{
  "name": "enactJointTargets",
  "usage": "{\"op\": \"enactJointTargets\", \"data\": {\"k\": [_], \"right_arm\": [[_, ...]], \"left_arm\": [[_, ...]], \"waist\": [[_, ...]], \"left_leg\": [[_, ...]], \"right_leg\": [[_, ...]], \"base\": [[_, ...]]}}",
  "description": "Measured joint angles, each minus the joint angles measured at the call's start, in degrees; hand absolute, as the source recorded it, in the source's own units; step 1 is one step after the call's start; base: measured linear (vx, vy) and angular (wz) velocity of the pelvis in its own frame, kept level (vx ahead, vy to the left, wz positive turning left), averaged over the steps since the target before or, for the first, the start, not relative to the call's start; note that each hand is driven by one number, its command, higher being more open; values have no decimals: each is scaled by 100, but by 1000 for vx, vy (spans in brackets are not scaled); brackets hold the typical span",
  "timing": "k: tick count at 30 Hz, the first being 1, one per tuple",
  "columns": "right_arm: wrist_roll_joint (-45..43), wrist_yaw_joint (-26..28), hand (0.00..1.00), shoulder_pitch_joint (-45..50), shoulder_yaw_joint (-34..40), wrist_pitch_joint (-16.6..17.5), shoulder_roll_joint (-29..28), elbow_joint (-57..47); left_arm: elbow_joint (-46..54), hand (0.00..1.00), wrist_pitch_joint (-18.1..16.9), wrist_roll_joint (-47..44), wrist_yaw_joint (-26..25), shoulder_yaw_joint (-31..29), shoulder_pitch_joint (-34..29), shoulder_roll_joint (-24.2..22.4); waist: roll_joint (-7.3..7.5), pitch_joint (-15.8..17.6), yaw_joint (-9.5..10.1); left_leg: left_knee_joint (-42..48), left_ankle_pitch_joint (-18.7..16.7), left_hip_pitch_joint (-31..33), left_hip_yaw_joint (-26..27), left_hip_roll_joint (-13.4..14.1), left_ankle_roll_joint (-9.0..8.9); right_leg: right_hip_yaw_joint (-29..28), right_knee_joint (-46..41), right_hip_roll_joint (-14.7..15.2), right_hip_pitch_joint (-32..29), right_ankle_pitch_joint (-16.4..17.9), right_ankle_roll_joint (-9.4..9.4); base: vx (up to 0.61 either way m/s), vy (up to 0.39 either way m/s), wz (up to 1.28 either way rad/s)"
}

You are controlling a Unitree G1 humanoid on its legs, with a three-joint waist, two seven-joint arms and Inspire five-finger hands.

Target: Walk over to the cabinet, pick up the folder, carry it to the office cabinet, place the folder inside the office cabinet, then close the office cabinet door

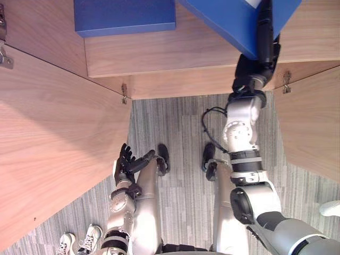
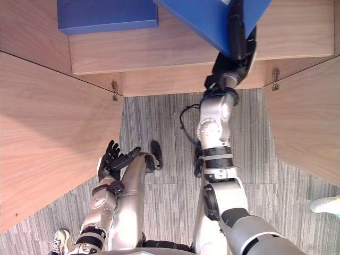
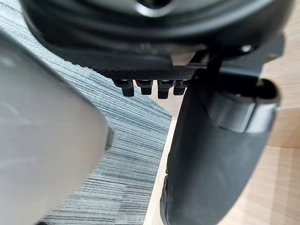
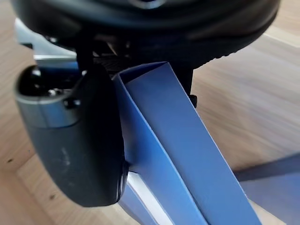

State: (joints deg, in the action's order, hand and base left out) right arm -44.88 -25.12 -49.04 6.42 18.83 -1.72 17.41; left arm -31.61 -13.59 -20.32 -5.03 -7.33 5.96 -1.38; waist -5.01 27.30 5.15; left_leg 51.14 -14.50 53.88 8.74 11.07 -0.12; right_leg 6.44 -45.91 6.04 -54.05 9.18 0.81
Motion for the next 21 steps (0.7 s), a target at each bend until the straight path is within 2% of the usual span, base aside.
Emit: {"op": "enactJointTargets", "data": {"k": [4,10,19,21], "right_arm": [[99,-215,100,2,-8,0,-308,11],[310,-198,100,99,-314,-4,-363,12],[402,156,100,295,-638,-181,-435,296],[550,445,100,226,-1029,-376,-245,437]], "left_arm": [[-18,100,1,-2,-95,3,52,-64],[-213,100,3,-3,-169,-2,158,-81],[-396,100,34,-12,-233,38,188,-122],[-402,100,32,-52,-226,39,190,-116]], "waist": [[0,0,24],[0,0,28],[29,-20,29],[37,-26,14]], "left_leg": [[-5,6,-35,-9,-7,-9],[-94,28,-174,-8,-19,-45],[-498,101,-592,62,-29,-111],[-580,109,-607,91,-4,-118]], "right_leg": [[7,-5,6,36,1,-2],[13,31,7,160,12,-18],[54,340,-1,512,2,-45],[61,450,-32,525,-39,-49]], "base": [[-75,-31,1],[-55,-38,1],[-22,-34,1],[30,-11,-8]]}}
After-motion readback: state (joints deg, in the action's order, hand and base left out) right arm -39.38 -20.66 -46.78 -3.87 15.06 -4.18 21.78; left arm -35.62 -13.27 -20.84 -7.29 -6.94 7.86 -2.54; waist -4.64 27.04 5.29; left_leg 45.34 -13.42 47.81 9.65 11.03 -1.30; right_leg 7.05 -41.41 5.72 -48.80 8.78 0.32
